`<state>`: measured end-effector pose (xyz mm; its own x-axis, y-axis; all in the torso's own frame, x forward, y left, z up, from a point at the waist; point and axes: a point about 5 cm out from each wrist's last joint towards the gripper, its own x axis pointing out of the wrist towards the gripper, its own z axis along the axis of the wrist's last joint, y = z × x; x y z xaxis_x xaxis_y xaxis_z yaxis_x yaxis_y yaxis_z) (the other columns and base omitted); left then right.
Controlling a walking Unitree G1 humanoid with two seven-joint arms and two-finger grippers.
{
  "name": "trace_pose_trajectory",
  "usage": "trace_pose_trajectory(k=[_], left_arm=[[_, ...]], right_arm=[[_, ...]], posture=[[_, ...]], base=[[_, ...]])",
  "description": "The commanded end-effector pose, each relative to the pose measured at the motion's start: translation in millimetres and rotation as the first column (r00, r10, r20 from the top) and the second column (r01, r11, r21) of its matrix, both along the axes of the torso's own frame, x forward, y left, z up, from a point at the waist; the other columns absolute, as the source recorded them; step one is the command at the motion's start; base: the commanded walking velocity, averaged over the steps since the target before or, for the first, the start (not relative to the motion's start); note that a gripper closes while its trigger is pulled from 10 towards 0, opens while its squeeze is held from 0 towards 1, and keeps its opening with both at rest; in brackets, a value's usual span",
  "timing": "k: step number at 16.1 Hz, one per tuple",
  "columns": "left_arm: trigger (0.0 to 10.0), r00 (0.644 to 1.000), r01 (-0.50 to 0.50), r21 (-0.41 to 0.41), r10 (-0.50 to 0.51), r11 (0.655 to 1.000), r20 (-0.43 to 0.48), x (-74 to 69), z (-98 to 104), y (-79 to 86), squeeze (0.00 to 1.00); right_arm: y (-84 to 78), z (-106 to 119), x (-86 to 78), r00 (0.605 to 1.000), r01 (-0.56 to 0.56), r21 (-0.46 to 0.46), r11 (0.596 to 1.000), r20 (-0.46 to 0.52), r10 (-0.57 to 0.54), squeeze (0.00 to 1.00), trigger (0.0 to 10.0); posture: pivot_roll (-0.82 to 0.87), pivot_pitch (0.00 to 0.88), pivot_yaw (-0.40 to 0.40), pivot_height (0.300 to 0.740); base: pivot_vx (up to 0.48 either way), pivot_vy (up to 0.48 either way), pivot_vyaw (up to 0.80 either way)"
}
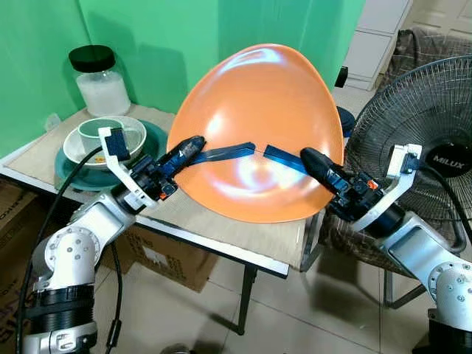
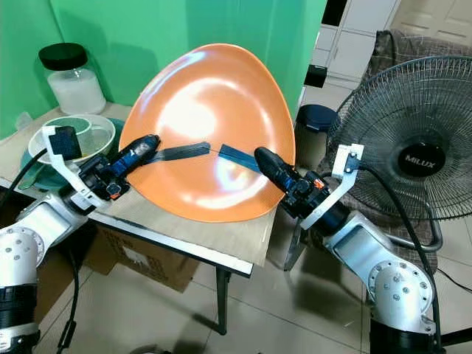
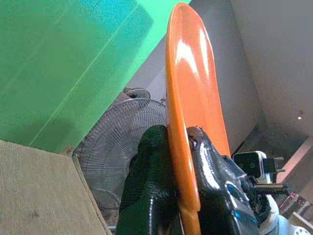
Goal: Setting the table
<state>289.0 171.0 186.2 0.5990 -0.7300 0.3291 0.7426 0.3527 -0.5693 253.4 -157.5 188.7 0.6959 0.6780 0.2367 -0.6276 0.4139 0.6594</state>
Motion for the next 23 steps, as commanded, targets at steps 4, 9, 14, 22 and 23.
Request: trace_pose_trajectory(k=[4, 9, 14, 22, 23], left_arm=[[10.0, 0.992, -0.107, 0.045, 0.103, 0.993, 0.075, 13.2, 18.2, 1.4, 0.56], [10.0, 0.96, -0.231, -0.015, 0.23, 0.973, 0.16, 13.9, 37.5, 14.9, 0.0], [10.0, 0.958, -0.239, 0.012, 0.234, 0.971, 0.169, 12.2, 40.0, 14.0, 0.0], [10.0, 0.678, -0.718, 0.319, 0.519, 0.619, 0.52, 9.6, 56.9, 5.0, 0.0], [10.0, 0.698, -0.698, 0.37, 0.465, 0.613, 0.545, 7.9, 50.8, -7.0, 0.0]], right_arm=[[3.3, 7.3, 5.7, 0.999, 0.031, -0.007, 0.999, 0.016, -0.031, 0.0, 0.0], [-18.4, 9.8, 7.4, 0.986, 0.164, 0.029, 0.986, 0.025, -0.165, 0.0, 0.0], [-28.1, 14.4, 1.9, 0.977, 0.206, 0.05, 0.977, 0.044, -0.208, 0.0, 0.0], [-26.5, 32.3, -19.2, 0.841, 0.537, -0.18, 0.824, 0.19, -0.507, 0.0, 0.0], [-23.7, 35.1, -21.7, 0.826, 0.559, -0.195, 0.806, 0.212, -0.522, 0.0, 10.0]], posture=[[0.02, 0.0, -0.039, 0.74], [0.01, 0.0, -0.033, 0.74], [0.01, 0.0, -0.031, 0.74], [-0.05, 0.0, 0.021, 0.74], [-0.06, 0.0, 0.019, 0.74]], base=[[0.0, 0.0, 0.0], [0.0, 0.0, 0.0], [0.0, 0.0, 0.0], [0.0, 0.0, 0.0], [0.0, 0.0, 0.0]])
